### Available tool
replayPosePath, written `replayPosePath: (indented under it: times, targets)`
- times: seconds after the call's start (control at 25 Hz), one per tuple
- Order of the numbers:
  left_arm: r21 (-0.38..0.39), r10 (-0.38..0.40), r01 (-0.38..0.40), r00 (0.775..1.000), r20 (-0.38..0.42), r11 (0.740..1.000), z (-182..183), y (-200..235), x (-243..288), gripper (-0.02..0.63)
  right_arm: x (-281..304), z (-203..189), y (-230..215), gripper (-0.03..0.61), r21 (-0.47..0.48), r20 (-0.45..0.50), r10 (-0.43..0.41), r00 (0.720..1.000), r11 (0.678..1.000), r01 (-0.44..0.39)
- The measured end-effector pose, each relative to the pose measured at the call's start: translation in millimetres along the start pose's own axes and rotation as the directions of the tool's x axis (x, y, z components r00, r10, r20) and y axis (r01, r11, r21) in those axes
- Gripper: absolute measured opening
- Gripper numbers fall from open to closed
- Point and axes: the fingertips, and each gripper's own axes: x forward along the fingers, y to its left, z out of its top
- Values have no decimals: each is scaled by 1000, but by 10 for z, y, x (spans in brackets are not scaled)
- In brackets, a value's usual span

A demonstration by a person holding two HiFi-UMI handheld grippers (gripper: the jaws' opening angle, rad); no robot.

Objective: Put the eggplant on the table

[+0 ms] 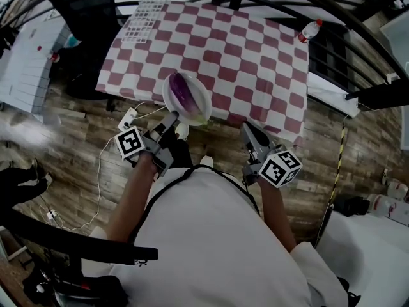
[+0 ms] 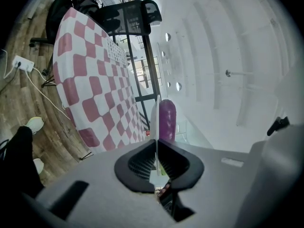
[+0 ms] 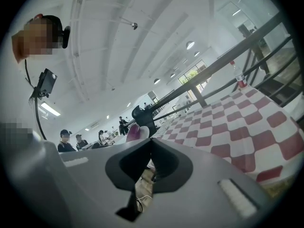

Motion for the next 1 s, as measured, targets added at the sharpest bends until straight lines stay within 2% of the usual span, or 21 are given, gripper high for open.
replayPosePath:
  times: [0.36,1.0]
  targets:
    - [-12,-4,3,999,-35,1000,486,56,315,25,514,200,-29,8,-40,-12,-10,1000,999,10]
    - [-31,-30,26,989,-147,999,1497,208,895,25,1503,586,-125,8,-22,31,-93,995,995,94]
